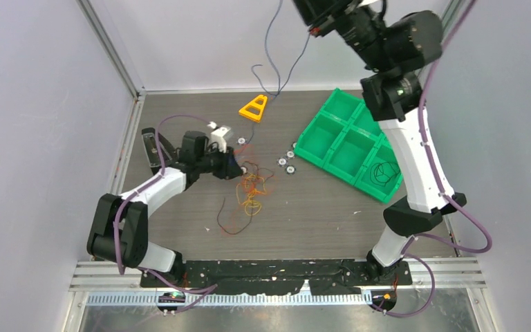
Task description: Untangle the cables
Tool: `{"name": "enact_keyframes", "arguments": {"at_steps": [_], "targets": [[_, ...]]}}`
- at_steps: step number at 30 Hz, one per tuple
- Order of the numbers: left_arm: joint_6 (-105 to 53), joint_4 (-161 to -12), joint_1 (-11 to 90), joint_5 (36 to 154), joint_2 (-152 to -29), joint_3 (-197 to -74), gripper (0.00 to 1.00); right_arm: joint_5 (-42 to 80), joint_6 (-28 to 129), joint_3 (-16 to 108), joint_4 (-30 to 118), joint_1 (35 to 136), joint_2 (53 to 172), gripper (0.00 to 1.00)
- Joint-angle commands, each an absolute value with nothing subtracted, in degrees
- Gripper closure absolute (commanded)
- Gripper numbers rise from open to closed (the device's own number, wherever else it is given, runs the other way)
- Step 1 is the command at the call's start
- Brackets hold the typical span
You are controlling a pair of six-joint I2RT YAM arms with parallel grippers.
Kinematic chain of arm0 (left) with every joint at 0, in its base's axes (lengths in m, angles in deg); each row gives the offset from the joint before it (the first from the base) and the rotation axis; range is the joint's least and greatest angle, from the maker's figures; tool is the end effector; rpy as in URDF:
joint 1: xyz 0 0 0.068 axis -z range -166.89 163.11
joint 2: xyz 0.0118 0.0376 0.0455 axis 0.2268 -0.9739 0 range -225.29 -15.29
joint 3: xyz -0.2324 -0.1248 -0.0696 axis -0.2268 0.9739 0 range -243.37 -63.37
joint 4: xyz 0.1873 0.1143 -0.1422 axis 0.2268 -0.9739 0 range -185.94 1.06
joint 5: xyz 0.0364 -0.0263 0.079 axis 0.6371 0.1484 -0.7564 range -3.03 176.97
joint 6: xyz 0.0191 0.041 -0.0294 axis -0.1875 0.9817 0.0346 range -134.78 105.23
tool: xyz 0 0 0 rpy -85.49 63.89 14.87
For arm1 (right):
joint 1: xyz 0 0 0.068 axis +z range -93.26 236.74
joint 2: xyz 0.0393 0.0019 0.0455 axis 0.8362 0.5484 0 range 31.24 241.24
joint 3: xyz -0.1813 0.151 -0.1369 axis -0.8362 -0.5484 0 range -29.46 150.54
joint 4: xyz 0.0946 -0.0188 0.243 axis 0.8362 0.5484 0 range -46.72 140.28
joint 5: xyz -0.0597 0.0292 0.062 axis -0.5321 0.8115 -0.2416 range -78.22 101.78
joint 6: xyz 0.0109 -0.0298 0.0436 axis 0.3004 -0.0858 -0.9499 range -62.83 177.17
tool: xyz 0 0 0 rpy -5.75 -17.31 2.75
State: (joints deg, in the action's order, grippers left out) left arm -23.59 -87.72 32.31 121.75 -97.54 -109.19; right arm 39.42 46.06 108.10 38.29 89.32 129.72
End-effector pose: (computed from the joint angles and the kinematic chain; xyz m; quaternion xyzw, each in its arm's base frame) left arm 0.2781 -0.1183 0.2183 0.2136 0.8314 -0.3637 0.3618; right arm 0.2330 0.1685 0.6489 -0.2867 0.3312 0.4192 0.7952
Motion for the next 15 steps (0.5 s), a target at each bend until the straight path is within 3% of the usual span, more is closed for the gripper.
{"name": "enact_keyframes", "arguments": {"at_steps": [1, 10, 12, 15], "targets": [[-20.74, -101.73, 25.24, 117.21, -94.24, -108.65, 0.71, 36.21, 48.3, 111.23, 37.99, 85.55, 125.46, 0.94], [-18.46, -108.43, 16.45, 114.25, -93.47, -108.18, 0.72, 38.35, 51.42, 103.45, 42.71, 77.56, 120.51, 0.95], [-17.76, -108.15, 16.1, 116.42, -92.86, -109.17, 0.63, 39.08, 53.13, 98.54, 44.57, 75.54, 117.31, 0.95], [-17.5, -107.15, 16.11, 119.6, -90.54, -111.14, 0.41, 39.69, 55.26, 91.42, 47.11, 70.51, 114.59, 0.95]]}}
